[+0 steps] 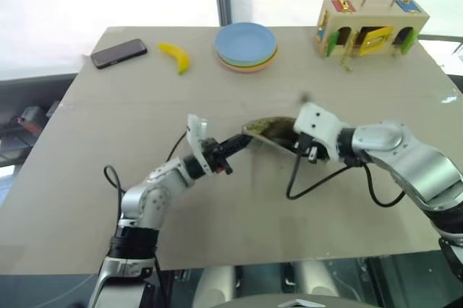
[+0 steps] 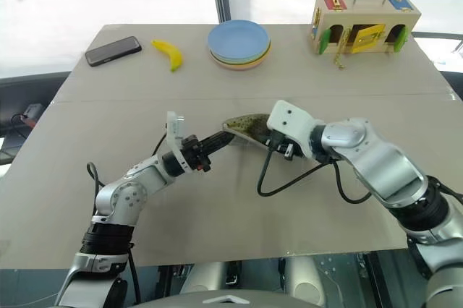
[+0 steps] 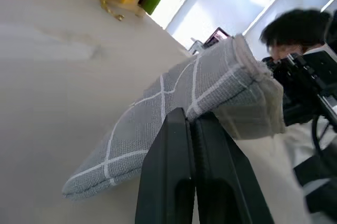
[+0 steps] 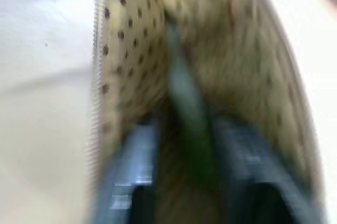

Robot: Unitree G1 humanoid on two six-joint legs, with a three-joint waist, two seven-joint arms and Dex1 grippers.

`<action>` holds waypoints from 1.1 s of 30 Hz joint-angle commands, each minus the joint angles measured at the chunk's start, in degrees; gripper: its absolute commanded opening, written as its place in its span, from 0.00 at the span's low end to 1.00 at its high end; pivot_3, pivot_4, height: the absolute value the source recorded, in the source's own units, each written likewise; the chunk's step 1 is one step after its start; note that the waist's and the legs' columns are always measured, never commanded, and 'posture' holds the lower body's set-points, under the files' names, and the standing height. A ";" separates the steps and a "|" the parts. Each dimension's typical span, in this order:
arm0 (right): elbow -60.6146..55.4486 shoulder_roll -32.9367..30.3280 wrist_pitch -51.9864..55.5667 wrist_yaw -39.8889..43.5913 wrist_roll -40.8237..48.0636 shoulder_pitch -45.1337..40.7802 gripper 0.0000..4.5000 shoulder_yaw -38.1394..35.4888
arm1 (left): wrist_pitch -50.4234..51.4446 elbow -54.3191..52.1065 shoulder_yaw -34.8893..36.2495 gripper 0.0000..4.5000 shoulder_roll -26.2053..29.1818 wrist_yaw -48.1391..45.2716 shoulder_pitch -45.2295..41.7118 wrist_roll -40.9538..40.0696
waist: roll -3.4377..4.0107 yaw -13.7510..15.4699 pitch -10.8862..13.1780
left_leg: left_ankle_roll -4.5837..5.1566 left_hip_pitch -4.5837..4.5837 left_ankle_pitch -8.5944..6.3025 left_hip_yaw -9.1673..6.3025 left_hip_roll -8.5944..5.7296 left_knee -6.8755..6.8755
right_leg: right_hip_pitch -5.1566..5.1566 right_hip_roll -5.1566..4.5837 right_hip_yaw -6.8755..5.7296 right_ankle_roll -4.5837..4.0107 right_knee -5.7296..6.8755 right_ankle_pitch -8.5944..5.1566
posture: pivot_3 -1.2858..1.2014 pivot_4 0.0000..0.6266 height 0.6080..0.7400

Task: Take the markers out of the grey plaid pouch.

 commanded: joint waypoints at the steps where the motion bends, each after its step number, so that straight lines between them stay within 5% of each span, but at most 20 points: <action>1: 5.13 1.60 -6.42 -2.98 -9.18 -2.68 0.71 5.79 | 3.02 -0.91 1.19 0.00 -0.35 -0.26 -1.02 -1.60 | -0.01 0.05 -0.01 | -0.01 0.00 0.00 0.01 -0.02 0.00 | 0.00 -0.01 0.02 -0.01 0.00 0.01 | 0.52 0.24 1.00; 2: 6.48 1.97 -8.33 -2.78 -11.10 -2.99 0.87 7.49 | 3.18 -0.78 0.98 0.00 -0.40 -0.50 -1.07 -1.14 | -0.01 0.07 -0.01 | -0.01 -0.01 0.01 0.03 -0.04 0.02 | 0.00 -0.01 0.05 -0.06 0.00 0.04 | 0.52 0.24 1.00; 11: 26.63 12.47 -23.34 -3.86 -23.77 -4.01 0.87 15.21 | 2.62 -3.93 -1.31 0.00 -1.47 -1.59 -0.42 1.90 | -0.02 0.05 -0.01 | -0.04 0.00 0.02 0.11 -0.09 0.00 | 0.01 0.00 0.17 -0.22 -0.05 0.13 | 0.52 0.24 1.00; 14: 33.08 15.10 -26.39 -3.79 -25.72 -3.89 0.67 14.54 | 1.88 -4.91 -1.59 0.00 -1.69 -1.52 0.24 3.29 | -0.15 -0.05 -0.11 | -0.08 0.10 0.04 0.13 -0.05 0.00 | 0.07 0.06 0.22 -0.23 -0.01 0.13 | 0.52 0.24 1.00; 16: 33.16 15.43 -26.72 -2.58 -26.06 -3.32 0.46 13.20 | 1.43 -5.16 -1.31 0.00 -1.92 -1.14 0.47 4.10 | -0.14 0.05 -0.11 | -0.13 0.12 0.08 0.11 -0.03 0.00 | 0.07 0.06 0.22 -0.37 0.02 0.07 | 0.52 0.24 1.00; 20: 22.97 12.55 -21.82 1.04 -23.21 -1.49 0.10 5.60 | -3.99 -2.40 -1.36 0.00 -1.38 -0.15 0.12 10.25 | -0.15 0.51 -0.12 | -0.19 0.10 0.11 0.03 -0.04 0.05 | 0.06 0.00 0.16 -0.49 0.13 0.01 | 0.52 0.24 1.00; 26: 9.85 8.87 -13.61 6.27 -17.41 0.69 0.09 -3.12 | -11.13 3.67 -1.46 0.00 -1.89 0.62 -2.05 17.30 | -0.13 1.08 -0.10 | -0.18 -0.02 0.10 0.06 -0.08 -0.01 | -0.01 -0.08 0.15 -0.49 0.03 0.02 | 0.52 0.24 1.00; 33: 8.41 8.14 -10.52 5.97 -16.02 2.65 0.09 -3.99 | -10.20 6.37 -0.04 0.00 -2.91 -1.05 -4.31 15.48 | -0.13 1.43 -0.09 | -0.17 -0.03 0.10 0.05 -0.08 -0.04 | -0.02 -0.08 0.08 -0.48 -0.01 0.01 | 0.52 0.24 1.00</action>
